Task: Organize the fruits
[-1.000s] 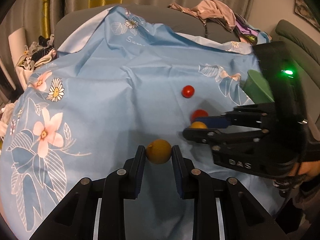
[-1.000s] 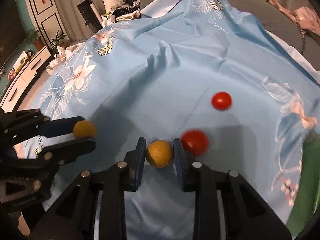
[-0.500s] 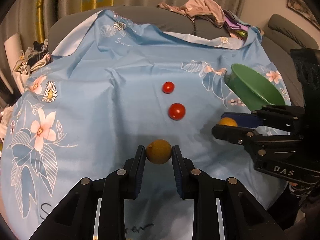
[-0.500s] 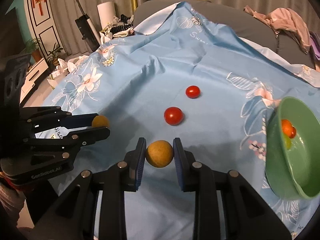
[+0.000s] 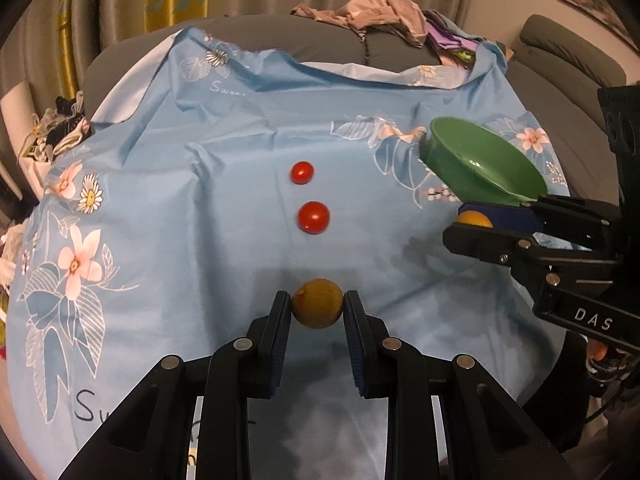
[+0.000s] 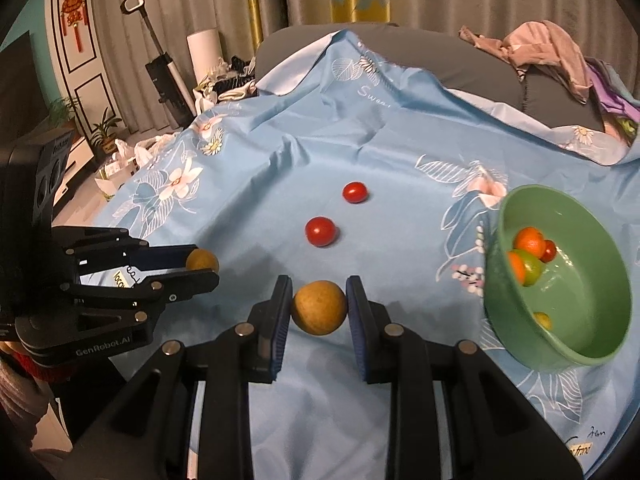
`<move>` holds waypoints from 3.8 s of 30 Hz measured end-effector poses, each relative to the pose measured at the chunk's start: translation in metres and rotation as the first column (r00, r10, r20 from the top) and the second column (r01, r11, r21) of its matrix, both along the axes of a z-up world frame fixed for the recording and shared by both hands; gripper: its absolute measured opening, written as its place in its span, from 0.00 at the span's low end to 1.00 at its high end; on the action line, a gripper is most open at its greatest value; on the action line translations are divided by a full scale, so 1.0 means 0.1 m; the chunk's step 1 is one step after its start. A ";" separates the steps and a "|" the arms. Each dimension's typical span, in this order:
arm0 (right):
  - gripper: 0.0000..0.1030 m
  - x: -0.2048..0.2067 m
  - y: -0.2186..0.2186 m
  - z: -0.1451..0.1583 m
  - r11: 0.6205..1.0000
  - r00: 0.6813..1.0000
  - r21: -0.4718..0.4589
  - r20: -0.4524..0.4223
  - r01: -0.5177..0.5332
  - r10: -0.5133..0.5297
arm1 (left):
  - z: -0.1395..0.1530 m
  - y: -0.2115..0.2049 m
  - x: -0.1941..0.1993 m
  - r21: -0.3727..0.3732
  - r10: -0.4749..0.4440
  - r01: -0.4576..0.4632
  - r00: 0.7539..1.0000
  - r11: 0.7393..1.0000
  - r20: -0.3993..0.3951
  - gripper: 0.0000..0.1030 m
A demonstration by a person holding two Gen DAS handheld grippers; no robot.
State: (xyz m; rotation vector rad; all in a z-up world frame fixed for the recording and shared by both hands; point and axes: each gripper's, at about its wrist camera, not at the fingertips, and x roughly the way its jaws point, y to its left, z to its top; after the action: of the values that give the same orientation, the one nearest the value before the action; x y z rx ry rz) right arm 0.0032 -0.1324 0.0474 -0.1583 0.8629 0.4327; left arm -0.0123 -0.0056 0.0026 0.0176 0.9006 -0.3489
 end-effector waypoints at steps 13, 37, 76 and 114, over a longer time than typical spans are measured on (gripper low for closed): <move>0.28 -0.09 -0.27 0.12 0.998 0.998 0.034 0.041 0.047 -0.048 | 0.12 -0.29 -0.03 0.039 -0.053 0.052 0.998 0.998 0.021 0.26; 0.28 -0.06 -0.90 0.15 0.981 0.982 0.092 0.064 0.171 -0.177 | 0.29 -1.04 0.22 0.085 -0.205 0.199 0.977 0.976 0.061 0.26; 0.28 0.30 -1.86 0.00 0.914 0.911 0.067 0.075 0.401 -0.406 | 0.10 -2.29 0.98 0.103 -0.371 0.366 0.928 0.925 0.038 0.26; 0.56 0.01 -1.63 0.27 0.908 0.901 0.067 0.113 0.413 -0.418 | 0.33 -1.74 0.70 0.114 -0.245 0.234 0.964 0.966 0.101 0.66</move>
State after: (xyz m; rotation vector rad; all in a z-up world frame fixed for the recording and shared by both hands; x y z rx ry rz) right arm 0.0039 -0.2956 0.0742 0.0398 0.7380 0.0371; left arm 0.0577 -0.1793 0.0355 0.2399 0.8032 -0.5227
